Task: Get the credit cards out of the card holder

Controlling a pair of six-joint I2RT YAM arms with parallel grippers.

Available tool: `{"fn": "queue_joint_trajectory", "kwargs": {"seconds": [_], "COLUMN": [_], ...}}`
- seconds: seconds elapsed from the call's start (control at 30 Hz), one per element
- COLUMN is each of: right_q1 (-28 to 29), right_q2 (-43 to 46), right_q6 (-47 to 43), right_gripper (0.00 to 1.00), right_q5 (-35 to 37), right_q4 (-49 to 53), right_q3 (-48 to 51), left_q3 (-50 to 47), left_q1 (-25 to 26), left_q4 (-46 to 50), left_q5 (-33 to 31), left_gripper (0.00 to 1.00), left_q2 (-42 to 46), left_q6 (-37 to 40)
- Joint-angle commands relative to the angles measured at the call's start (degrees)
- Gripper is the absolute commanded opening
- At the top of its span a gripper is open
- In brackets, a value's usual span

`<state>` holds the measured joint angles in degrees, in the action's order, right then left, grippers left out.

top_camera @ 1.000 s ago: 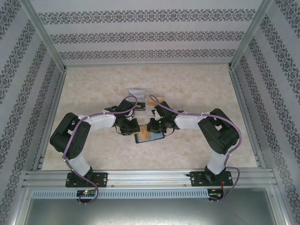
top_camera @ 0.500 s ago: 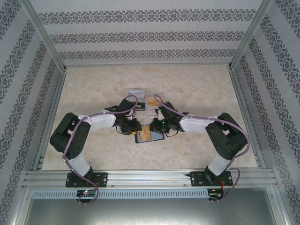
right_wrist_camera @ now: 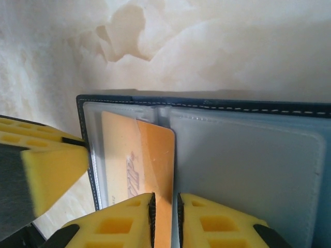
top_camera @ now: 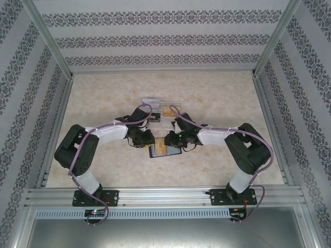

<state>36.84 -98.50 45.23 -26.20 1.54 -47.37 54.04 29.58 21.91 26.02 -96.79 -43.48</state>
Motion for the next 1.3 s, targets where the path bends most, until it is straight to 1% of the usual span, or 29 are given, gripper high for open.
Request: {"fn": "queue_joint_trajectory", "kwargs": {"seconds": [0.0,0.17,0.3,0.4,0.53,0.7,0.83,0.93,0.97,1.0,1.03,1.17,1.27], "right_q1": [-0.18,0.14,0.14,0.14,0.15,0.12,0.16,0.09,0.01,-0.09,-0.23,-1.02,-1.66], "right_q2": [-1.34,-2.30,-2.70,-2.84,-3.19,-3.37,-3.19,-1.89,-1.08,-0.15,0.75,5.60,9.26], "right_q6": [0.56,0.68,0.73,0.82,0.93,1.59,2.02,1.90,1.52,1.13,0.66,-1.05,-1.55], "right_gripper": [0.22,0.22,0.22,0.21,0.21,0.21,0.18,0.07,0.02,0.00,0.00,0.00,0.00], "right_q5": [0.22,-0.70,-0.95,-1.38,-2.17,-3.71,-3.90,-2.45,-1.76,-0.84,0.07,2.62,3.09], "right_q4": [0.67,-0.18,-0.65,-1.24,-2.13,-4.55,-5.66,-5.60,-4.97,-3.89,-2.91,0.82,3.20], "right_q3": [-0.61,-0.79,-0.88,-0.96,-1.14,-0.97,-0.80,-0.21,-0.01,0.16,0.41,2.37,3.58], "left_q3": [2.03,1.04,1.10,1.07,1.09,0.48,0.32,0.33,0.42,0.82,1.39,4.86,8.15], "left_q1": [0.17,0.50,1.33,1.53,1.53,1.61,1.64,1.65,1.63,1.54,1.53,1.10,0.22], "left_q4": [3.07,-0.97,-2.60,-3.18,-1.64,-0.70,-0.38,-0.54,-0.73,-0.59,-0.32,1.88,4.49], "left_q5": [-0.82,3.28,4.17,4.04,2.65,1.68,1.38,1.68,1.73,1.62,1.49,0.68,0.97], "left_gripper": [0.20,0.17,0.14,0.12,0.11,0.11,0.11,0.12,0.13,0.16,0.19,0.26,0.27], "left_q2": [3.56,3.06,-0.06,-1.90,-3.90,-4.80,-5.34,-4.80,-4.13,-3.48,-2.97,-1.31,-0.90], "left_q6": [1.87,0.60,-0.29,-0.75,-1.43,-1.71,-1.60,-1.24,-1.19,-1.10,-0.93,0.48,2.35]}}
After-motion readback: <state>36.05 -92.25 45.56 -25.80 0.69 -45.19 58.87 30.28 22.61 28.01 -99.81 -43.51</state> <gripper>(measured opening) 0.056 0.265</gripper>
